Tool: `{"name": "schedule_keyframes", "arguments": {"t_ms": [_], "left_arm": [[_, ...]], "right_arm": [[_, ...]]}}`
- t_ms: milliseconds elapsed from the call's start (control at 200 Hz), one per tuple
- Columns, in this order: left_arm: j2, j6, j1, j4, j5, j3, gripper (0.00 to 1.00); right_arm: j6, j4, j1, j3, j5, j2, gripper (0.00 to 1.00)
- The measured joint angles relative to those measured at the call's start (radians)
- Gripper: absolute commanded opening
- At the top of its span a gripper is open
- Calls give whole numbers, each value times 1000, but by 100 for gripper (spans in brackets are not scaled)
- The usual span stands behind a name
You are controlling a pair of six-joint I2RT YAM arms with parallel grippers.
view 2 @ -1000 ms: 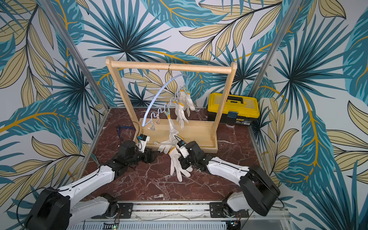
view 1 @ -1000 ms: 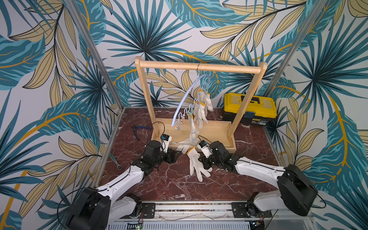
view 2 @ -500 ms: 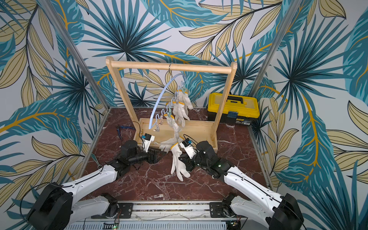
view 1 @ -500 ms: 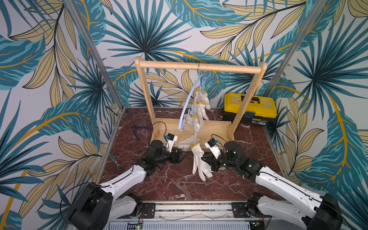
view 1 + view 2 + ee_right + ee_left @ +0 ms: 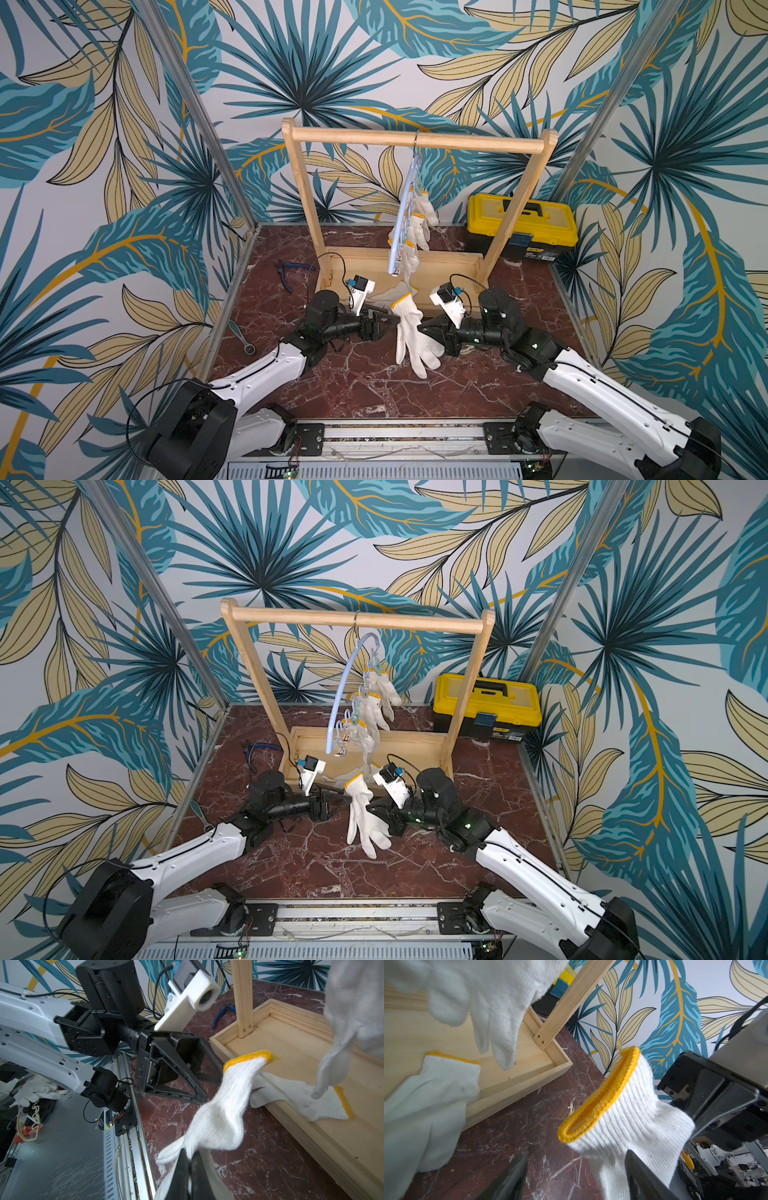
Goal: Clip the gloves onto a hanger to dry
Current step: Pick up the glove from the center of the board.
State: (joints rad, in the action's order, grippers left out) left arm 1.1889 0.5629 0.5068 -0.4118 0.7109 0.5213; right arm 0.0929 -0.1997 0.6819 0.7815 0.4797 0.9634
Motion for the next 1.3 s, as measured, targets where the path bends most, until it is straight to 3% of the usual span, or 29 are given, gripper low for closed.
{"name": "schedule_keyframes", "arguments": {"t_ms": [220, 446, 676, 831, 1126, 1202, 1302], "left_arm": [[10, 34, 0, -123, 48, 26, 72], [33, 83, 0, -247, 84, 26, 49], [34, 134, 0, -356, 75, 26, 36], [34, 156, 0, -385, 71, 26, 13], [47, 167, 0, -404, 76, 26, 0], [48, 167, 0, -404, 78, 26, 0], [48, 167, -3, -405, 94, 26, 0]], "right_arm": [[0, 7, 0, 15, 35, 0, 0], [0, 40, 0, 23, 45, 0, 0], [8, 110, 0, -4, 14, -8, 0], [21, 151, 0, -34, -2, -11, 0], [30, 184, 0, -49, -16, -11, 0], [29, 181, 0, -52, -25, -11, 8], [12, 149, 0, -50, -47, -11, 34]]}}
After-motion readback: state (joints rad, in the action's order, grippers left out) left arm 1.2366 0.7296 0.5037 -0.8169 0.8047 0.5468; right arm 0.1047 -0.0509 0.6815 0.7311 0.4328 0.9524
